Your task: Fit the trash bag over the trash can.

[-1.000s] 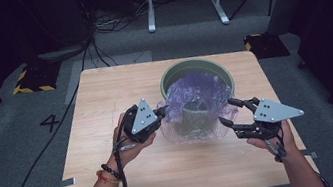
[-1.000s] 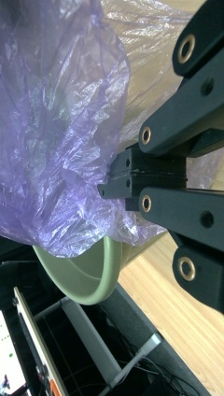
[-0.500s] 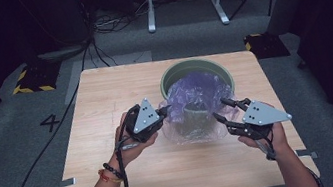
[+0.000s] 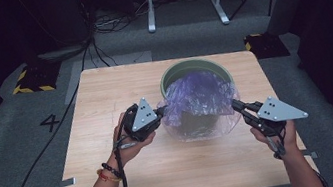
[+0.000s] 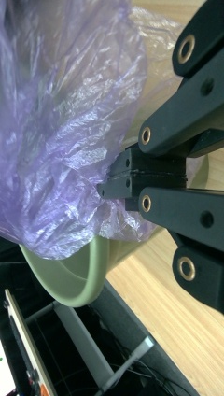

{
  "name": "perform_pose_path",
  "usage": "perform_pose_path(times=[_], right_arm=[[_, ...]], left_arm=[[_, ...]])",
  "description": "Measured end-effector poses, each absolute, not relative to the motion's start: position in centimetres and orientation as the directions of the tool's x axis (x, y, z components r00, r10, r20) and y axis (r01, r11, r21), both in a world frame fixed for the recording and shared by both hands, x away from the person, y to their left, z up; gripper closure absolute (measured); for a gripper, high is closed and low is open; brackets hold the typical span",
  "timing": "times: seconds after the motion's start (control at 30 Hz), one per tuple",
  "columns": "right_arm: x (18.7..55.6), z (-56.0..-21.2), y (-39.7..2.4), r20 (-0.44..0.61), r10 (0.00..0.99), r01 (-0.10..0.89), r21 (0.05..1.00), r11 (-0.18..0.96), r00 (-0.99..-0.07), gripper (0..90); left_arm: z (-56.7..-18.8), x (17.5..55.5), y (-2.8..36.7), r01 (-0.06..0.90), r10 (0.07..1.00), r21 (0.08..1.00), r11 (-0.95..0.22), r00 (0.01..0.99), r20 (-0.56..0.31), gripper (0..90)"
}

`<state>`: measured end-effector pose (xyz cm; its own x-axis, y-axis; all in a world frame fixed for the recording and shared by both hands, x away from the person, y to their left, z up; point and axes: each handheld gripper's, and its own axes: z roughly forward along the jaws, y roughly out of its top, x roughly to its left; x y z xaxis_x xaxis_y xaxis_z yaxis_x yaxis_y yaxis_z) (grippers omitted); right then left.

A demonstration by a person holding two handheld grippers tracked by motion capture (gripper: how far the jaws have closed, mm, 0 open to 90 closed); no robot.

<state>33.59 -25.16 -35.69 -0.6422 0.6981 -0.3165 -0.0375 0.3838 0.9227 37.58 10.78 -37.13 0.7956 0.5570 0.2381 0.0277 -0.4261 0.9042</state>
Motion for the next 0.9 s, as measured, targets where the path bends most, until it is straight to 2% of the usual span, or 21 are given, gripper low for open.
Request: perform_pose_path(times=[0.37, 0.43, 0.53, 0.6, 0.63, 0.77, 0.83, 0.9], right_arm=[[37.0, -35.9, -27.4, -0.198, 0.788, 0.050, 0.959, 0.278, -0.583, 88.9], [38.0, -35.6, -27.5, -0.185, 0.795, 0.058, 0.962, 0.266, -0.578, 88.9], [38.6, -35.5, -27.4, -0.185, 0.795, 0.061, 0.961, 0.268, -0.577, 88.9], [39.2, -35.4, -27.2, -0.188, 0.797, 0.067, 0.959, 0.275, -0.574, 88.9], [39.5, -35.4, -27.2, -0.187, 0.796, 0.072, 0.958, 0.277, -0.576, 88.9], [40.3, -35.6, -27.1, -0.178, 0.797, 0.085, 0.958, 0.275, -0.577, 88.9], [40.4, -35.6, -27.2, -0.163, 0.799, 0.091, 0.961, 0.262, -0.579, 89.0], [40.4, -35.6, -27.2, -0.152, 0.796, 0.094, 0.963, 0.254, -0.586, 89.0]], left_arm=[[-37.9, 39.4, 12.4, 0.078, 0.634, 0.935, -0.345, 0.754, 0.171, 89.8], [-38.0, 39.7, 12.5, 0.085, 0.648, 0.937, -0.338, 0.743, 0.167, 84.4], [-37.9, 40.0, 12.6, 0.090, 0.656, 0.939, -0.332, 0.737, 0.161, 81.5], [-37.8, 40.2, 12.8, 0.094, 0.673, 0.945, -0.313, 0.724, 0.151, 73.5], [-37.7, 40.3, 13.0, 0.099, 0.680, 0.949, -0.300, 0.719, 0.141, 66.4], [-37.3, 40.4, 13.7, 0.122, 0.660, 0.964, -0.236, 0.748, 0.067, 31.4], [-37.0, 39.8, 13.8, 0.103, 0.648, 0.967, -0.231, 0.758, 0.074, 25.2], [-36.5, 38.9, 13.8, 0.065, 0.624, 0.969, -0.237, 0.775, 0.100, 23.9]])
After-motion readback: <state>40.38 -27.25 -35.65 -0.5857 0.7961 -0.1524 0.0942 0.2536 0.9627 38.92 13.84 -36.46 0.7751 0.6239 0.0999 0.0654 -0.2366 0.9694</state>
